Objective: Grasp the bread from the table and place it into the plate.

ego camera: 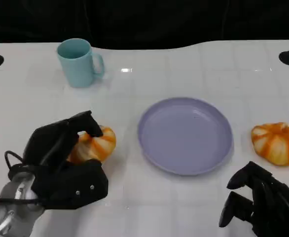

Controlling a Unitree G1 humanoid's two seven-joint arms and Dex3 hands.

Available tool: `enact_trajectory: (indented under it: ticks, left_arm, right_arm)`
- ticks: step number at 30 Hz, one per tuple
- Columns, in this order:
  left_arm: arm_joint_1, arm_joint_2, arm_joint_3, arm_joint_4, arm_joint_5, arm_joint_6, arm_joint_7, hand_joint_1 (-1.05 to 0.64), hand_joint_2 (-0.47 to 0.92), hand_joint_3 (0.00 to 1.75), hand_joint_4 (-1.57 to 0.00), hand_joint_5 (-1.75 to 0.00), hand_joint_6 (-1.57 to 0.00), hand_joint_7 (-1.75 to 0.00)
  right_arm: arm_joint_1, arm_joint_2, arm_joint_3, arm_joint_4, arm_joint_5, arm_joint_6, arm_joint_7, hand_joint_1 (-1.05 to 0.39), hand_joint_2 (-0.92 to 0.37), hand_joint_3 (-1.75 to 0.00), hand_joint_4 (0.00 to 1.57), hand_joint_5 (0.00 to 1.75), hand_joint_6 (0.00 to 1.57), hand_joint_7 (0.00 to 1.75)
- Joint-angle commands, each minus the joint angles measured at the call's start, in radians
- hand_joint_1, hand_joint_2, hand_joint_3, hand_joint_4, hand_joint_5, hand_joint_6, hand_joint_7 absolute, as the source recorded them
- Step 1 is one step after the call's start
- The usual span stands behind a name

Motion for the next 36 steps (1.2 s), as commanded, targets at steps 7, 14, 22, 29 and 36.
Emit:
enact_trajectory:
  ticks: [7,14,22,29,36]
  left_arm:
    - [-0.076,-0.017,0.008,-0.024,-0.017,0.013,-0.044,-0.19,0.56,1.05,-0.82,-1.75,-0.65,-1.75]
    - [-0.133,-0.061,-0.010,-0.020,0.000,0.025,-0.045,-0.17,0.47,1.21,-0.87,-1.75,-0.70,-1.75]
    - [-0.168,-0.080,-0.029,-0.001,0.006,0.001,-0.039,-0.13,0.45,1.21,-0.87,-1.75,-0.70,-1.75]
    - [-0.198,-0.091,-0.045,0.028,0.010,-0.031,-0.032,-0.13,0.43,1.22,-0.86,-1.75,-0.69,-1.75]
    - [-0.228,-0.100,-0.055,0.075,0.011,-0.072,-0.029,-0.11,0.37,1.39,-0.89,-1.75,-0.72,-1.75]
  right_arm:
    - [0.000,-0.007,-0.009,-0.004,0.018,0.010,-0.001,-0.53,-0.92,-0.45,0.62,1.75,0.41,1.65]
    - [0.004,-0.007,-0.010,0.000,0.015,0.000,0.000,-0.52,-0.92,-0.43,0.62,1.75,0.41,1.65]
    - [0.008,-0.008,-0.006,-0.007,0.010,0.002,-0.003,-0.52,-0.92,-0.44,0.62,1.75,0.43,1.65]
    - [0.009,-0.009,-0.006,-0.009,0.012,0.006,-0.003,-0.52,-0.92,-0.45,0.62,1.75,0.42,1.64]
    - [0.008,-0.008,-0.007,-0.010,0.018,0.009,-0.002,-0.52,-0.92,-0.44,0.61,1.75,0.42,1.64]
